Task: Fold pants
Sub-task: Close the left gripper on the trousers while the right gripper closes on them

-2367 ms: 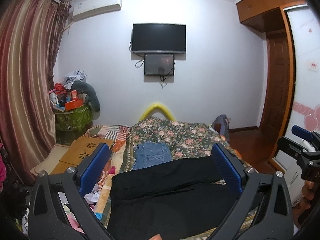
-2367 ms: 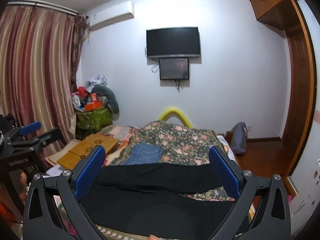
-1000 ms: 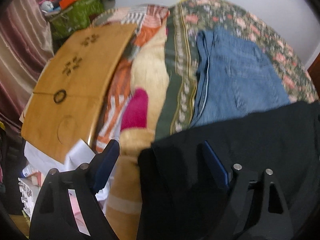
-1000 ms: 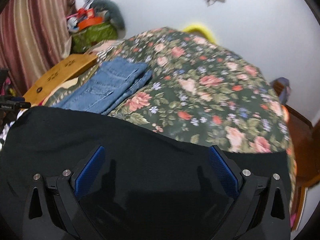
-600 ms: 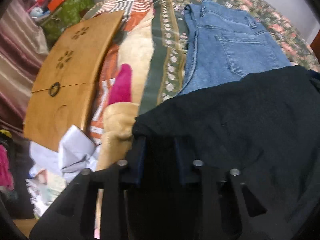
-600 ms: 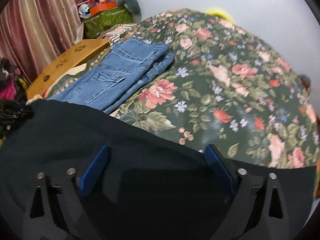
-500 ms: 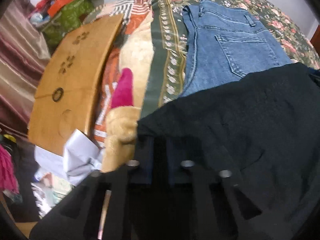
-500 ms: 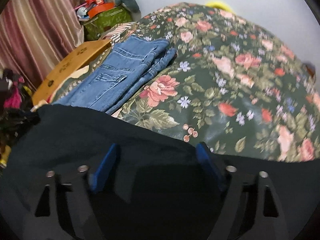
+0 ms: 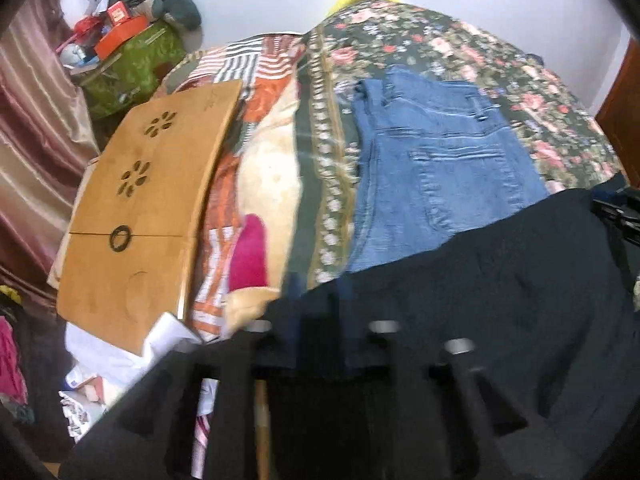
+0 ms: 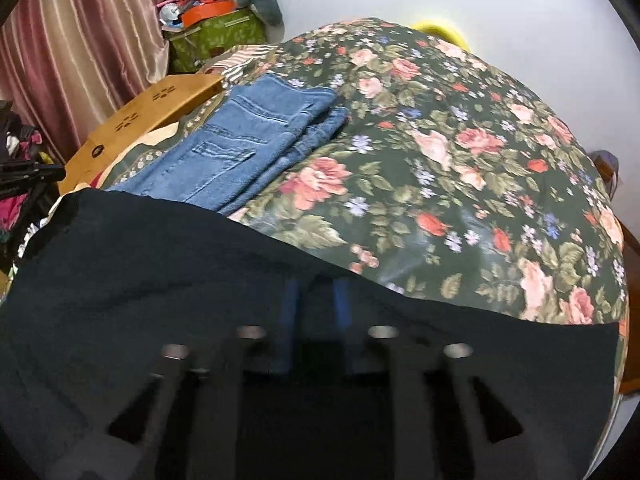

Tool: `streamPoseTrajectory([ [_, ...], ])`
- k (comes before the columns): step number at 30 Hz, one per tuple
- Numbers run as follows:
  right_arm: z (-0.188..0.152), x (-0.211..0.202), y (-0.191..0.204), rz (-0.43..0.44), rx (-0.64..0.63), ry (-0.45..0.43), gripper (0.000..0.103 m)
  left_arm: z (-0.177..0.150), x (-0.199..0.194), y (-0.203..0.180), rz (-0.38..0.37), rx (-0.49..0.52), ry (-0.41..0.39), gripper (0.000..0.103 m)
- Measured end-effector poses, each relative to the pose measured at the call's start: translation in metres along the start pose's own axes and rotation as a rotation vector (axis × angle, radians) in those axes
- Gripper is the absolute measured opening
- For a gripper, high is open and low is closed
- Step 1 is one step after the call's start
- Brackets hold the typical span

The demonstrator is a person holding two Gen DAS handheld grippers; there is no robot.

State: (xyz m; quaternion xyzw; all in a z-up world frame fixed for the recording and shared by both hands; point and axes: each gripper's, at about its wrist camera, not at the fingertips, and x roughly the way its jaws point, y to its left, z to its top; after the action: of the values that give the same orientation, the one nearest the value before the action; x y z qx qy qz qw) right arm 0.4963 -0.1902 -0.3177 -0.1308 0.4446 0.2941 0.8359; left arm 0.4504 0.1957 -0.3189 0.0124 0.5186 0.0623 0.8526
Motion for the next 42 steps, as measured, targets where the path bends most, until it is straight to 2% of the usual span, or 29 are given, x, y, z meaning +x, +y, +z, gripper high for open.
streamPoseTrajectory([
  [1, -0.001, -0.001, -0.002, -0.001, 0.004, -0.006, 0.078, -0.001, 0.004, 0.004, 0.011, -0.009, 0.005, 0.065],
  [2, -0.002, 0.001, -0.005, 0.005, -0.003, -0.006, 0.081, -0.004, 0.008, 0.008, 0.013, -0.026, 0.002, 0.073],
  [4, -0.002, 0.005, -0.008, 0.020, -0.034, 0.005, 0.085, -0.009, 0.023, 0.014, -0.001, -0.047, 0.035, 0.074],
  [6, -0.001, 0.011, -0.013, 0.001, -0.034, -0.011, 0.103, -0.014, 0.049, 0.019, -0.031, -0.062, 0.130, 0.075],
  [8, -0.001, 0.020, -0.018, 0.036, -0.011, 0.008, 0.102, -0.021, 0.066, 0.021, -0.064, -0.091, 0.172, 0.074],
  [10, -0.003, 0.031, -0.027, 0.105, 0.100, 0.062, 0.101, -0.026, 0.067, 0.015, -0.047, -0.054, 0.131, 0.071],
  [11, -0.004, 0.033, -0.030, 0.114, 0.138, 0.058, 0.100, -0.028, 0.065, 0.011, -0.039, -0.031, 0.112, 0.063],
  [12, -0.005, 0.032, -0.026, 0.106, 0.124, 0.050, 0.094, -0.029, 0.062, 0.009, -0.022, -0.026, 0.102, 0.051],
  [13, -0.005, 0.030, -0.022, 0.106, 0.097, 0.038, 0.089, -0.030, 0.058, 0.006, 0.029, -0.029, 0.091, 0.041],
  [14, -0.004, 0.027, -0.018, 0.117, 0.093, 0.030, 0.077, -0.030, 0.055, 0.004, 0.074, -0.027, 0.089, 0.026],
  [15, -0.004, 0.027, -0.016, 0.115, 0.105, 0.031, 0.072, -0.029, 0.052, 0.001, 0.097, -0.015, 0.089, 0.021],
  [16, -0.005, 0.026, -0.013, 0.105, 0.116, 0.028, 0.070, -0.029, 0.048, -0.003, 0.110, -0.005, 0.082, 0.019],
  [17, -0.005, 0.026, -0.010, 0.092, 0.125, 0.025, 0.063, -0.029, 0.044, -0.008, 0.133, 0.007, 0.072, 0.017],
  [18, -0.005, 0.025, -0.007, 0.081, 0.128, 0.025, 0.051, -0.027, 0.040, -0.012, 0.153, 0.017, 0.061, 0.008],
  [20, -0.004, 0.023, 0.005, 0.054, 0.127, 0.025, 0.036, -0.024, 0.029, -0.017, 0.165, 0.016, 0.033, 0.009],
  [23, -0.001, 0.021, 0.023, -0.014, 0.021, 0.024, 0.012, -0.019, 0.006, -0.013, 0.147, -0.003, -0.026, 0.009],
  [26, 0.002, 0.021, 0.035, -0.077, -0.049, 0.037, 0.008, -0.010, -0.017, -0.012, 0.153, -0.005, -0.078, 0.009],
  [29, 0.002, 0.015, 0.034, -0.109, -0.054, 0.023, 0.007, -0.002, -0.031, -0.006, 0.148, -0.012, -0.103, 0.009],
  [34, 0.004, -0.014, 0.026, -0.172, -0.014, -0.062, 0.006, 0.013, -0.044, -0.004, 0.130, -0.024, -0.136, 0.007],
  [36, 0.009, -0.031, 0.023, -0.227, -0.009, -0.114, 0.006, 0.021, -0.049, -0.008, 0.150, -0.020, -0.161, 0.004],
  [40, 0.014, -0.062, 0.022, -0.219, 0.041, -0.166, 0.006, 0.029, -0.058, -0.008, 0.077, -0.040, -0.178, 0.004],
  [42, 0.008, -0.078, 0.030, -0.226, 0.023, -0.187, 0.006, 0.026, -0.063, -0.009, 0.064, -0.039, -0.185, 0.004],
])
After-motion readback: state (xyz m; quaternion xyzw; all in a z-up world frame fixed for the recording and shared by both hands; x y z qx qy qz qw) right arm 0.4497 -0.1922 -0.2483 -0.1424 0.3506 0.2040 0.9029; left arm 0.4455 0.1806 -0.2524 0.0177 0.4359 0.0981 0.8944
